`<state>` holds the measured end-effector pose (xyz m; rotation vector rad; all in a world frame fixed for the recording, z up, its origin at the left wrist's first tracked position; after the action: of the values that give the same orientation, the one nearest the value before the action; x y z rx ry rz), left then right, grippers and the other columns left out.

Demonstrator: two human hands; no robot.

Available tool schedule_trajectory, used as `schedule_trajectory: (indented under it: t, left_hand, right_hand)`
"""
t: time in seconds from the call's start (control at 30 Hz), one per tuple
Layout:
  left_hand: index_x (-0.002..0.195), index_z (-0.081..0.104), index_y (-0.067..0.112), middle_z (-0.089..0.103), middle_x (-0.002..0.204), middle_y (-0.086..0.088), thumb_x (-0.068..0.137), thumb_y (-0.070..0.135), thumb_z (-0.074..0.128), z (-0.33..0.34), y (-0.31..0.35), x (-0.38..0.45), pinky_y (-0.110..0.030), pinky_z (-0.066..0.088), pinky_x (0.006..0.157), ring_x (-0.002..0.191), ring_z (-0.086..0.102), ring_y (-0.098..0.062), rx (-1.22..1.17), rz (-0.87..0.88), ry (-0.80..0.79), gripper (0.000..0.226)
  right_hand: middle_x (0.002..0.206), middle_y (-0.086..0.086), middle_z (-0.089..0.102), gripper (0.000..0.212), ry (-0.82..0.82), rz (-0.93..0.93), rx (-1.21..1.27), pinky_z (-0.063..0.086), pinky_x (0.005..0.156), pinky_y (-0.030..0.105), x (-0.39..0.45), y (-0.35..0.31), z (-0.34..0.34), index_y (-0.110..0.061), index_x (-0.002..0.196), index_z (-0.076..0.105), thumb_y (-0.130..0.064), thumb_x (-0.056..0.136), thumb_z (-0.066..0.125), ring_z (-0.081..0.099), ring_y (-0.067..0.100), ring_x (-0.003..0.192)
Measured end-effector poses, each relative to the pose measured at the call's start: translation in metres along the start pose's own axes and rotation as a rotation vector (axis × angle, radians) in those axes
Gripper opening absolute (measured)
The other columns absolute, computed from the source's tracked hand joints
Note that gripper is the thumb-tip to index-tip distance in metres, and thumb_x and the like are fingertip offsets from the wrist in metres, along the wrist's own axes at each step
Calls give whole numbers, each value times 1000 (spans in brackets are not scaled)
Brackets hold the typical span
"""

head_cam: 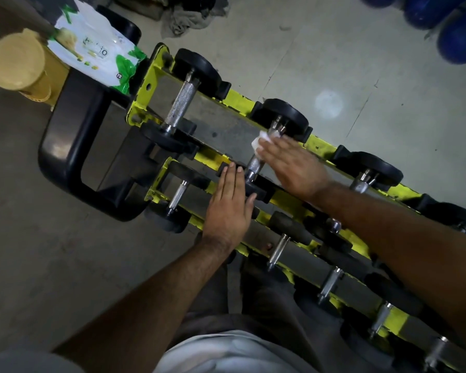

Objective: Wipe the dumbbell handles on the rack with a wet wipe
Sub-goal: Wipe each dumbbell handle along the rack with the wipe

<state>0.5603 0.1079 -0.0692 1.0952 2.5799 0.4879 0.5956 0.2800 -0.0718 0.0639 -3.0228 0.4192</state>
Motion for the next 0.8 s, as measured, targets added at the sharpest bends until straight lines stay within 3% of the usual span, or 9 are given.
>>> schedule_trajectory:
  t: [0.1, 0.2, 0.27, 0.4, 0.5, 0.57, 0.7, 0.73, 0.8]
  left_hand:
    - [154, 20, 1, 15, 163, -17, 104, 44, 22, 4, -1, 1, -36, 17, 121, 152, 12, -27, 44, -3, 16, 66]
    - [151, 24, -3, 20, 161, -21, 104, 40, 24, 5, 2, 0, -42, 27, 120, 151, 17, -31, 47, -7, 46, 64]
    - [151, 23, -3, 21, 161, -21, 104, 40, 24, 7, 3, 0, -42, 26, 120, 150, 17, -31, 75, 6, 43, 64]
    - [152, 24, 0, 22, 161, -19, 104, 40, 23, 5, 2, 1, -43, 19, 122, 151, 17, -30, 164, 77, 40, 62]
    - [151, 30, 2, 27, 159, -18, 104, 36, 27, 6, 2, 6, -47, 25, 121, 150, 21, -30, 186, 173, 19, 58]
    - [151, 31, 3, 29, 159, -17, 103, 36, 29, 7, 0, 8, -47, 29, 119, 149, 23, -29, 164, 207, -8, 57]
    - [151, 32, 5, 28, 159, -16, 103, 39, 30, 4, -4, 8, -45, 29, 119, 149, 22, -29, 109, 199, -16, 59]
    - [151, 32, 4, 28, 159, -17, 103, 39, 31, 3, -3, 7, -46, 29, 119, 150, 22, -29, 76, 181, -13, 59]
    - [150, 32, 2, 28, 159, -17, 102, 40, 34, 1, -3, 5, -44, 27, 120, 150, 20, -28, 5, 124, 8, 61]
  right_hand:
    - [161, 16, 31, 55, 39, 203, 6, 30, 119, 53, 5, 9, -7, -5, 154, 33, -13, 102, 46, 28, 31, 150]
    - [159, 18, 34, 51, -12, 43, 31, 24, 122, 48, -5, -30, 9, -3, 152, 37, -17, 103, 42, 27, 32, 150]
    - [157, 16, 37, 49, -21, -27, 24, 25, 122, 47, -6, -21, 3, -5, 151, 41, -16, 104, 42, 31, 29, 148]
    - [160, 12, 33, 50, 28, 233, -2, 28, 121, 49, 6, 10, -11, -8, 153, 37, -19, 105, 44, 29, 27, 150]
    - [160, 14, 33, 51, -37, 97, -4, 22, 124, 44, 3, -26, 8, -6, 153, 38, -18, 104, 43, 27, 28, 151]
    - [157, 12, 39, 49, -59, 43, -15, 26, 122, 47, 4, -26, 6, -8, 150, 43, -17, 102, 43, 32, 28, 149]
    - [159, 14, 36, 52, 26, 261, -41, 28, 121, 51, 13, 0, -12, -7, 151, 40, -9, 99, 44, 30, 29, 150]
    - [160, 15, 34, 55, 26, 242, -45, 25, 122, 49, 12, -9, -8, -6, 152, 38, -7, 99, 47, 28, 29, 150]
    - [158, 15, 37, 55, -35, 31, -46, 19, 123, 43, 3, -36, 5, -6, 151, 41, -8, 97, 53, 31, 29, 148]
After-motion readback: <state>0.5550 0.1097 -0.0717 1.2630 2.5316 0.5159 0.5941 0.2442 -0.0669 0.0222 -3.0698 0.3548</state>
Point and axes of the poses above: each hand's wrist, its own x-axis towards the middle knuckle, its own z-axis out of the palm, y = z × x, the point moved 6 cm from there along x, towards the middle knuckle
